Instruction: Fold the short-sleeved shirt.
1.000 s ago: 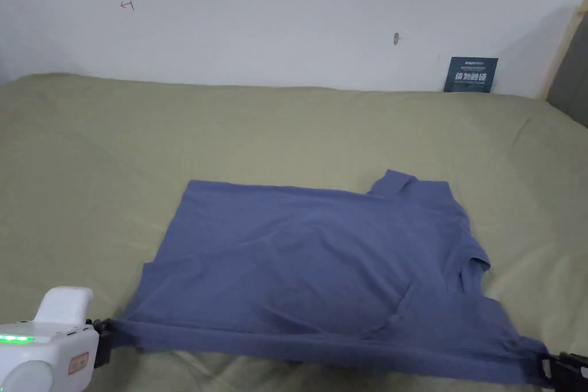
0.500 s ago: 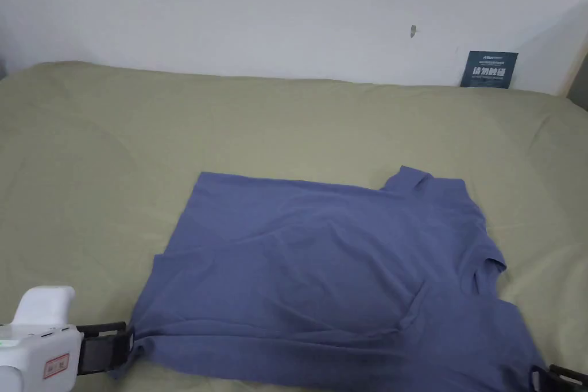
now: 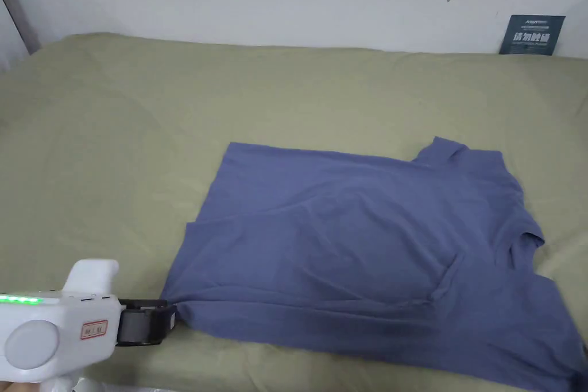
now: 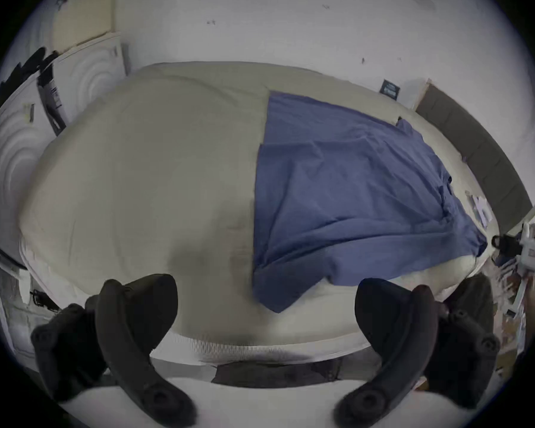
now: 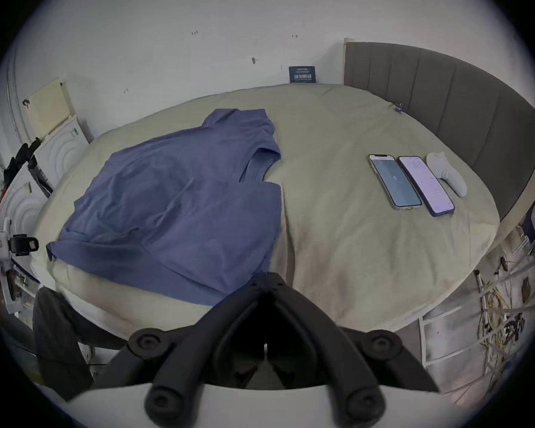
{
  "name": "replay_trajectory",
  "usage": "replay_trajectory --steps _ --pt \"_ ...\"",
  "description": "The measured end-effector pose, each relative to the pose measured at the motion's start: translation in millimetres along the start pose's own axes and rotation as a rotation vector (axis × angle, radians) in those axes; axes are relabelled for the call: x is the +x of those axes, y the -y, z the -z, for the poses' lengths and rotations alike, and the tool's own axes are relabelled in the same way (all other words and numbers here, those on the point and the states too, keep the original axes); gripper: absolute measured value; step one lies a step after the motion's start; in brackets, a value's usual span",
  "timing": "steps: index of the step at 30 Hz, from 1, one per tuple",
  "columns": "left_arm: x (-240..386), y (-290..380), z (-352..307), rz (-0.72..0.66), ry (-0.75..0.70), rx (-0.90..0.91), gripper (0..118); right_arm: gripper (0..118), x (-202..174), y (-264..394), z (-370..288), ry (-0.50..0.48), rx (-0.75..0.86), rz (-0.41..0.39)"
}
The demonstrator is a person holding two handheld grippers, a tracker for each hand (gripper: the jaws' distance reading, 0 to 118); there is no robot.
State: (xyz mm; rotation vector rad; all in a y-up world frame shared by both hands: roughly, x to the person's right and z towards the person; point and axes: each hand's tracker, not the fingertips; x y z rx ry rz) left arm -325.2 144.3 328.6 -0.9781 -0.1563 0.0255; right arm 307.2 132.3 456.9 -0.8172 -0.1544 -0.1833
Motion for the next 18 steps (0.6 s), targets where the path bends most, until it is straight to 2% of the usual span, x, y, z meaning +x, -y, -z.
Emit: replay_trajectory --steps 4,6,7,9,10,12,13,14,15,16,18 --pt "7 -11 24 0.032 -0.056 -0.023 116 0 -12 2 1 0.002 -0.016 -0.001" --pt "9 -14 32 0.034 -0.049 -0.046 112 0 -25 1 -3 0.009 -0.026 -0.008" --pt "10 -16 34 0.045 -0.028 -0.07 102 0 -27 2 -3 0.007 -0.034 -0.01" --pt "16 -17 37 0.063 -0.047 -0.08 24 0 -24 0 -2 0.009 -0.034 -0.016" --pt "17 -16 40 0.061 -0.04 -0.086 8 0 -26 -1 -1 0.008 -0.036 -0.019" --pt "21 -15 41 0.059 -0.036 -0.099 7 1 -31 0 -2 -0.001 -0.037 -0.028" --pt "24 -14 41 0.07 -0.041 -0.103 7 13 -35 0 -3 -0.019 -0.036 -0.038" --pt "23 -13 41 0.078 -0.052 -0.097 7 66 -42 -3 -7 -0.025 -0.039 -0.05" --pt "23 -13 40 0.078 -0.054 -0.103 7 107 -49 -4 -6 -0.026 -0.05 -0.062" --pt "23 -13 40 0.074 -0.054 -0.102 7 118 -54 -4 -1 -0.032 -0.094 -0.082" --pt "23 -13 38 0.072 -0.053 -0.1 7 108 -46 -8 17 -0.071 -0.091 -0.101"
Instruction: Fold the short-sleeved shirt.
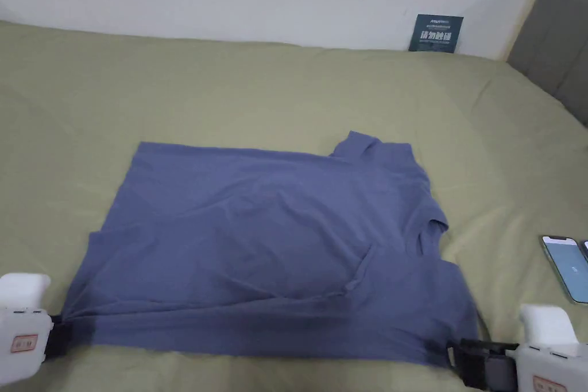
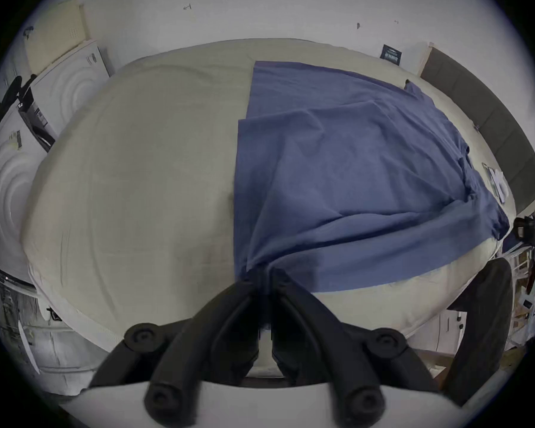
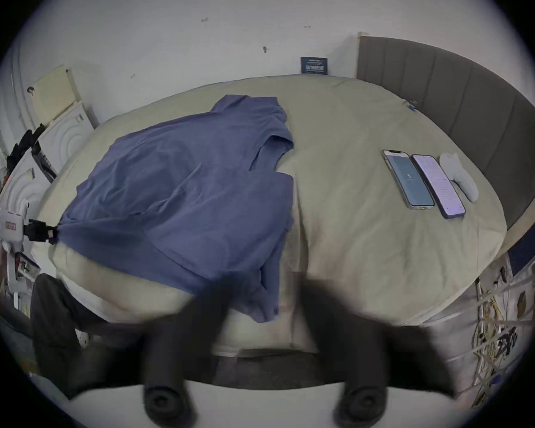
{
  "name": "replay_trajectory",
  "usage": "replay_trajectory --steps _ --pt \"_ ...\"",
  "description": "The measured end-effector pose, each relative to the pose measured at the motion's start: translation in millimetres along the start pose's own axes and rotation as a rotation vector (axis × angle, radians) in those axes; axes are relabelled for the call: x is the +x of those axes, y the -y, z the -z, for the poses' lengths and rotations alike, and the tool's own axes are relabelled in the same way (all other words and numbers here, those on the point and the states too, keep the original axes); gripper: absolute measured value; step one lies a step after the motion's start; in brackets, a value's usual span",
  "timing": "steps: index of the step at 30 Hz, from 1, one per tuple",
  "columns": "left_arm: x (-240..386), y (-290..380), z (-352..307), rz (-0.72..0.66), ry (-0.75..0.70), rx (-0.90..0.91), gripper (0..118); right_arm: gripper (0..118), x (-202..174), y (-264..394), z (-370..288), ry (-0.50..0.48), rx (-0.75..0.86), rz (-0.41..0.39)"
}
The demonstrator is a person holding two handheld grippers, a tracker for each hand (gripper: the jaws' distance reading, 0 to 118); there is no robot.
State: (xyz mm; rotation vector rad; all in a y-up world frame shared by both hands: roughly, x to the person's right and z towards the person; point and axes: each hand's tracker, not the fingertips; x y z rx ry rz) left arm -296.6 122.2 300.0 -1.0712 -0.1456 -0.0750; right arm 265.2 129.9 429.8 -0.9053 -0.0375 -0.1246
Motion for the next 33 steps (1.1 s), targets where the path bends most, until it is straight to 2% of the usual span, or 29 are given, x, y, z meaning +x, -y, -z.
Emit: replay_trajectory --steps 1,2,3,4,5,8,10,13,17,22,24,26,31,32,33 --pt "0 1 -1 0.001 -0.002 0.002 7 103 -4 0 10 0.031 -0.05 -0.024" --pt "0 1 -2 -0.003 -0.001 0.003 7 85 -7 0 21 0.061 -0.081 -0.049" --pt "0 2 -2 -0.007 0.0 0.004 7 50 2 1 26 0.067 -0.087 -0.073" --pt "0 1 -2 -0.01 0.0 0.005 7 2 5 0 31 0.075 -0.111 -0.085" --pt "0 1 -2 -0.013 0.001 0.003 7 3 6 -1 38 0.09 -0.152 -0.084" --pt "-3 -2 -5 -0.012 0.003 0.011 7 3 15 -2 28 0.052 -0.137 -0.057" --pt "-7 -8 -11 -0.015 0.013 0.02 7 3 18 -7 19 0.069 -0.079 -0.054" --pt "-10 -28 -22 0.002 0.026 0.05 7 3 10 -45 -7 0.041 -0.007 0.003" --pt "-13 -76 -27 0.006 0.044 0.101 7 3 12 -100 -3 0.037 0.04 -0.017" --pt "-12 -143 -1 0.021 0.033 0.13 7 3 30 -164 48 0.051 0.052 -0.03" --pt "-9 -166 21 0.021 0.033 0.12 7 3 25 -182 72 0.063 0.036 -0.035" --pt "-6 -182 42 0.026 0.028 0.106 7 3 26 -193 95 0.074 0.013 -0.05" --pt "-4 -205 91 -0.003 0.027 0.058 7 4 32 -202 141 0.09 -0.06 -0.023" --pt "-2 -205 96 -0.013 0.034 0.056 18 17 33 -201 147 0.084 -0.067 -0.019" --pt "-3 -204 100 -0.023 0.044 0.057 50 51 35 -198 147 0.078 -0.067 -0.005"
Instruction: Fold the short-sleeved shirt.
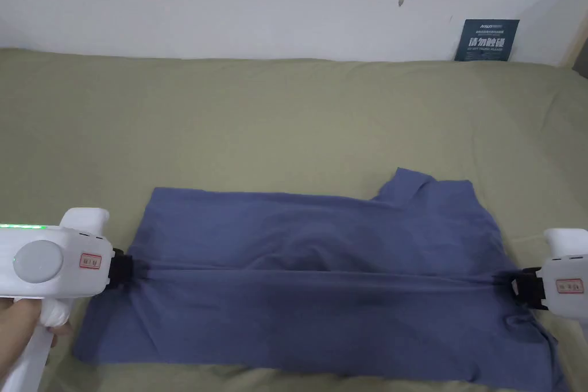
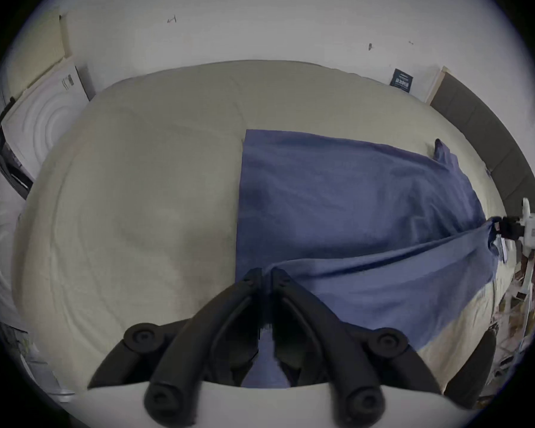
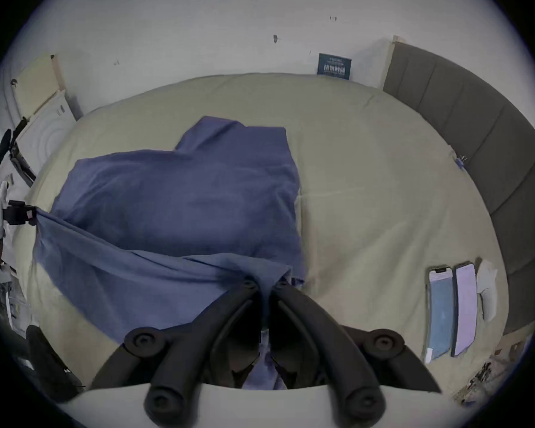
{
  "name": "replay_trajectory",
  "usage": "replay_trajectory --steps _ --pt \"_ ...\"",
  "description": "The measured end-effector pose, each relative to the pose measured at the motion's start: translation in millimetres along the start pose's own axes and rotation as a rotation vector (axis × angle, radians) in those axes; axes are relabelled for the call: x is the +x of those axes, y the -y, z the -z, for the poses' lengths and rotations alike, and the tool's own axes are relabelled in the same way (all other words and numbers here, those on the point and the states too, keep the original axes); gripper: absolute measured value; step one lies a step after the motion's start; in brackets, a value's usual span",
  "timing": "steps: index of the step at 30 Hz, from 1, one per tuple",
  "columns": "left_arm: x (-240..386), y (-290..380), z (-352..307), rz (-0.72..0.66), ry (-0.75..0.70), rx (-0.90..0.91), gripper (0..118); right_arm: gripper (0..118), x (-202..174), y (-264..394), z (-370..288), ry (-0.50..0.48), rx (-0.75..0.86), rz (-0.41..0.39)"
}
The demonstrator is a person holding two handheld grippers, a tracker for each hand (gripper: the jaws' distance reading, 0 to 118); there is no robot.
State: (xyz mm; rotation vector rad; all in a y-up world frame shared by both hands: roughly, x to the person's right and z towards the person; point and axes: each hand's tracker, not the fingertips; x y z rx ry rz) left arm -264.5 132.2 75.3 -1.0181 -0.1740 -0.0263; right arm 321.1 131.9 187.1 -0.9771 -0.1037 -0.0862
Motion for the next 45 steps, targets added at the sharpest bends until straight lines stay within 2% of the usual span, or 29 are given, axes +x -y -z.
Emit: replay_trajectory --steps 1,2,7,8,9,10,11,12,13,16,17,18,20,26,28,29,31,32,33,34,35,36,37,38,40,41,42,43,45 --pt "-1 2 0 -0.012 0.021 0.02 89 93 2 3 -1 -0.02 0.003 0.025" --pt "-3 5 -1 -0.011 0.007 0.026 115 117 4 5 -2 -0.029 0.003 0.043" --pt "-11 25 -41 -0.049 -0.068 0.08 114 105 8 26 -33 0.0 0.06 0.043" --pt "-12 31 -53 -0.047 -0.091 0.105 110 105 10 33 -42 0.008 0.082 0.052" --pt "-13 37 -64 -0.04 -0.099 0.12 99 98 10 39 -50 0.018 0.1 0.058" --pt "-13 43 -71 -0.036 -0.102 0.125 70 79 12 38 -60 0.029 0.113 0.06" --pt "-17 47 -76 -0.039 -0.107 0.126 3 32 12 40 -68 0.027 0.111 0.059" --pt "-18 52 -81 -0.049 -0.112 0.146 0 0 10 47 -71 0.044 0.124 0.065" --pt "-21 55 -84 -0.056 -0.095 0.129 0 0 9 52 -74 0.093 0.147 0.087" --pt "-23 65 -85 -0.122 -0.003 0.089 0 0 12 61 -79 0.023 0.121 0.078" --pt "-22 67 -83 -0.128 0.002 0.075 6 0 10 65 -79 0.031 0.121 0.073" --pt "-22 68 -79 -0.126 0.013 0.052 29 0 11 68 -78 0.033 0.117 0.065" --pt "-20 70 -63 -0.115 0.001 -0.001 115 0 12 75 -75 0.021 0.097 0.056" --pt "-12 73 -20 -0.082 -0.084 -0.075 116 0 3 84 -65 0.014 0.053 0.054" --pt "-5 75 -11 -0.052 -0.125 -0.093 107 0 1 86 -61 0.015 0.037 0.05" --pt "-3 75 -11 -0.022 -0.153 -0.103 75 0 1 87 -61 0.012 0.036 0.053" --pt "3 76 -18 -0.03 -0.091 -0.062 20 1 3 88 -59 0.011 0.035 0.058" --pt "6 74 -24 -0.045 -0.09 -0.048 6 25 3 88 -60 -0.001 0.036 0.059" --pt "9 72 -27 -0.036 -0.057 -0.043 6 54 2 88 -60 -0.02 0.036 0.062" --pt "9 71 -27 -0.023 -0.059 -0.046 6 72 1 89 -60 -0.026 0.037 0.059" --pt "12 70 -25 -0.021 -0.074 -0.051 6 72 0 88 -55 -0.041 0.023 0.053" --pt "11 71 -23 -0.014 -0.078 -0.057 6 115 -3 89 -47 -0.058 -0.02 0.045" --pt "11 71 -23 -0.011 -0.08 -0.059 6 114 -2 92 -41 -0.038 0.103 0.057" --pt "9 72 -23 -0.014 -0.079 -0.061 6 105 -5 101 -31 -0.053 0.01 0.043" --pt "10 73 -21 -0.026 -0.075 -0.061 6 98 -6 113 -8 -0.041 -0.03 0.032" --pt "9 73 -22 -0.026 -0.075 -0.06 6 68 -5 119 0 -0.032 -0.039 0.028" --pt "9 74 -23 -0.024 -0.076 -0.06 6 26 -9 100 -17 -0.026 -0.057 0.017" --pt "11 75 -24 -0.022 -0.077 -0.059 6 9 -8 100 -23 -0.056 -0.05 0.022" --pt "13 77 -32 0.01 -0.089 -0.046 6 9 -13 103 -35 -0.051 -0.039 0.043"
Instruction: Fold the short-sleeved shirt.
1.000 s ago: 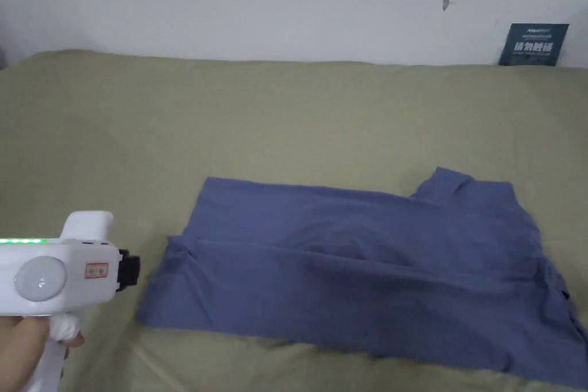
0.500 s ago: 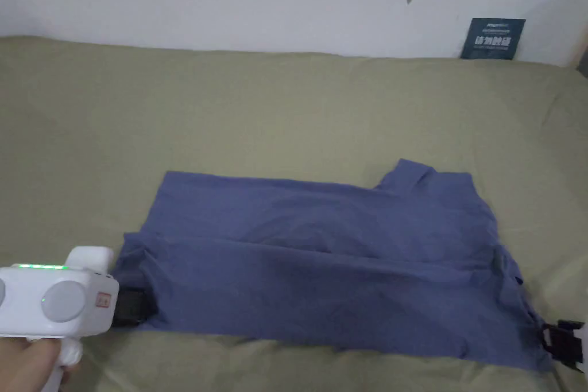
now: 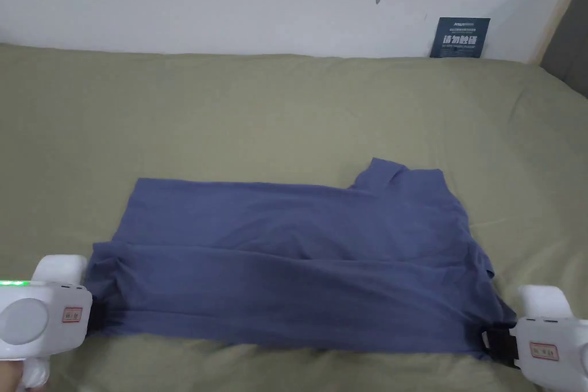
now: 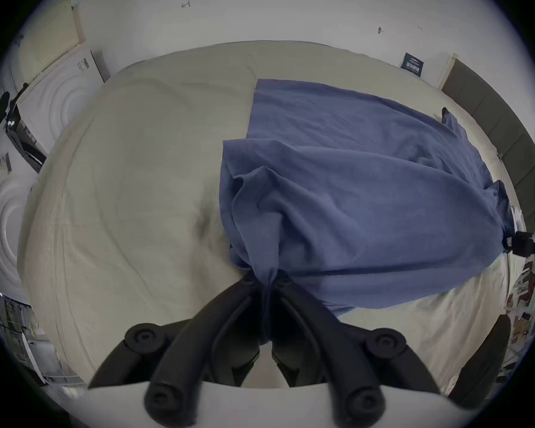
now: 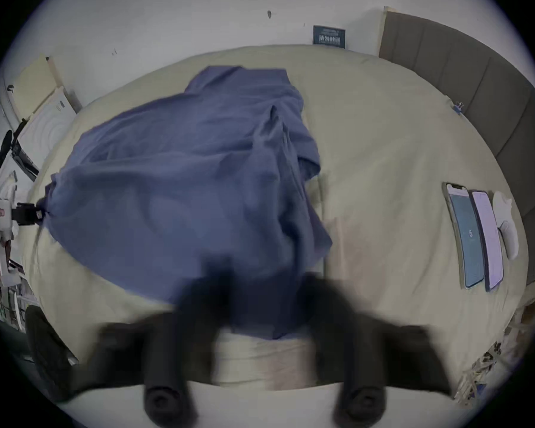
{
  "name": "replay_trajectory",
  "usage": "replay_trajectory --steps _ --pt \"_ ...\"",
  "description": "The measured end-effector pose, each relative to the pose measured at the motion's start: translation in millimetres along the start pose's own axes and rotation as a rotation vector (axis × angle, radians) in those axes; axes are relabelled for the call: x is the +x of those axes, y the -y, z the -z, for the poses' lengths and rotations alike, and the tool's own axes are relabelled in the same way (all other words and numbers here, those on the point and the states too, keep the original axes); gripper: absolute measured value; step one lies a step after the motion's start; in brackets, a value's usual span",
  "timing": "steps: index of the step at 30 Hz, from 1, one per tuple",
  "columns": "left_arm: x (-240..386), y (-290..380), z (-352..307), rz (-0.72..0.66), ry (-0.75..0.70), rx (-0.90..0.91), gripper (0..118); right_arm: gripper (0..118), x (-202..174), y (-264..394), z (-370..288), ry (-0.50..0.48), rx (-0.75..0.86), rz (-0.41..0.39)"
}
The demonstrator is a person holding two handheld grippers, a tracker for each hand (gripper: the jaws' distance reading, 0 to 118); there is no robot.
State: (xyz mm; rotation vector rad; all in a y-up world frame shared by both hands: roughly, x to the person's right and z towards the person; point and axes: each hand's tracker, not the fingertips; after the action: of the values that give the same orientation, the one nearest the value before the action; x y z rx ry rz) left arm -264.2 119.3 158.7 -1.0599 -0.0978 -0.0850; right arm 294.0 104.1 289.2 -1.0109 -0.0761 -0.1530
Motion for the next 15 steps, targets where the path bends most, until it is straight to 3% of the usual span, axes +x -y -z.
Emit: replay_trajectory --steps 7,15 --pt "-7 21 -45 -0.003 0.014 0.033 6 9 -3 3 -61 0.001 0.061 -0.032" --pt "-21 114 -88 -0.043 0.045 -0.013 6 9 -5 89 -104 -0.033 -0.007 -0.032"
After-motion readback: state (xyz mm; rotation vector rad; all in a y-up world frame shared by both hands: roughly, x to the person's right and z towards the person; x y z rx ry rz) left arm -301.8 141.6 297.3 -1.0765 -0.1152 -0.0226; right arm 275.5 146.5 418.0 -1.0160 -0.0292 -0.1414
